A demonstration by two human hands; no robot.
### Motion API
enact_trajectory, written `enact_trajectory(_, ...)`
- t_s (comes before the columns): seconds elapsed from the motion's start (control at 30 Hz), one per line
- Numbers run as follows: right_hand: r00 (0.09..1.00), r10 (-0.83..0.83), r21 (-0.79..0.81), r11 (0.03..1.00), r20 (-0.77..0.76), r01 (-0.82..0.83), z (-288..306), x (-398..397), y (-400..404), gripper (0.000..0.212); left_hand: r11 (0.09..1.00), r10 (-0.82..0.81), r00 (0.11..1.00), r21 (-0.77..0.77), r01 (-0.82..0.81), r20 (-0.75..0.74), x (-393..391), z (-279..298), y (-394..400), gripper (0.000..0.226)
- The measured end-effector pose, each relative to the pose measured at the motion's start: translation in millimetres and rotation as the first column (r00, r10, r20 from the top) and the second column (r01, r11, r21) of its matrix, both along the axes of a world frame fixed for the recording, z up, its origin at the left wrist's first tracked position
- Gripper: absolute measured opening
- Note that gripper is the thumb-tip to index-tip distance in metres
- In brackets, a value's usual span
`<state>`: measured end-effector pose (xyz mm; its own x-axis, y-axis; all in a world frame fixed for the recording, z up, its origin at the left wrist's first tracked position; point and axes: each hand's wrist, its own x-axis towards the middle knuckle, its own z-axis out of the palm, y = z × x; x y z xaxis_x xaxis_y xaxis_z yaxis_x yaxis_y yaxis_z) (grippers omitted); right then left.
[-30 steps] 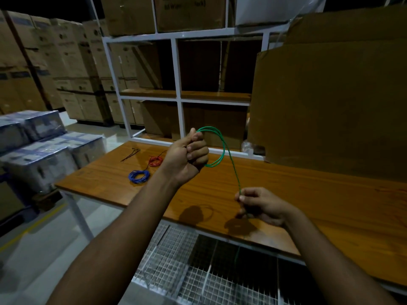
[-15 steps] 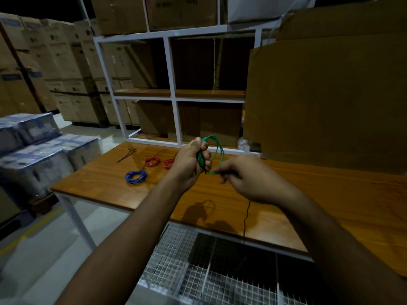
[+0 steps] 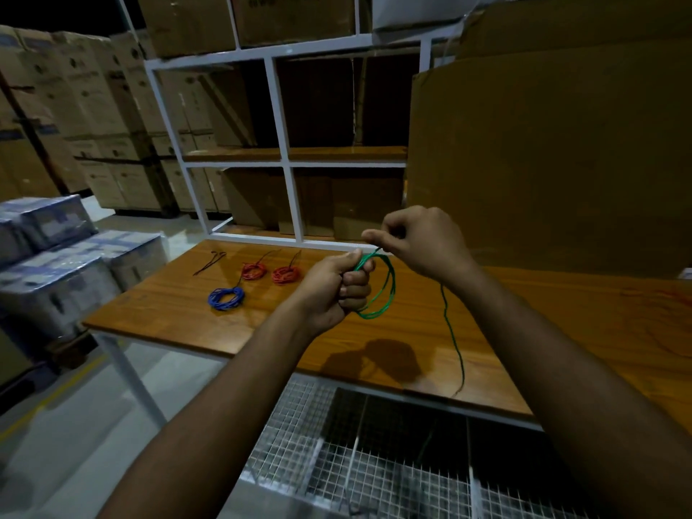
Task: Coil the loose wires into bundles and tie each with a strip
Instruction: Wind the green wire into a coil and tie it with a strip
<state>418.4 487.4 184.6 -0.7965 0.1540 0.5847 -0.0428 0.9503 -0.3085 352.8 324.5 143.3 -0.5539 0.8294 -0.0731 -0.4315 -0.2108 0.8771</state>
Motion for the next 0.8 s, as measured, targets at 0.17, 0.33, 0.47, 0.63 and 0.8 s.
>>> enact_trajectory(0.17, 0.918, 0.372, -0.700, 0.691, 0.134, -0.178, -21.7, -4.0, 9.0, 0.054, 0.984, -0.168, 0.971, 0.094, 0.153, 0.169, -1.1, 2.0, -5.4, 0.033)
enact_trajectory(0.33, 0.668, 0.742, -0.990, 0.131, 0.058, -0.059, -82.9, 5.5, 38.1, 0.051, 0.965, -0.227, 0.947, 0.186, 0.187, 0.225, -8.9, 2.4, -12.5, 0.039)
enact_trajectory(0.47, 0.585, 0.810, -0.999, 0.044, 0.043, 0.012, -135.9, 22.2, 52.4, 0.044, 0.956, -0.206, 0.950, 0.255, 0.144, 0.234, -16.9, 9.9, -18.2, 0.038)
enact_trajectory(0.63, 0.889, 0.455, -0.998, -0.060, -0.042, -0.016, -146.9, 28.0, 43.1, 0.023, 0.965, -0.194, 0.966, 0.211, 0.156, 0.172, -26.0, 11.4, -20.1, 0.039)
enact_trajectory(0.8, 0.990, 0.132, -0.987, 0.146, -0.049, -0.068, -135.3, 22.6, 55.8, 0.011, 0.972, -0.213, 0.976, 0.109, 0.208, 0.040, -28.3, 13.4, -18.1, 0.040)
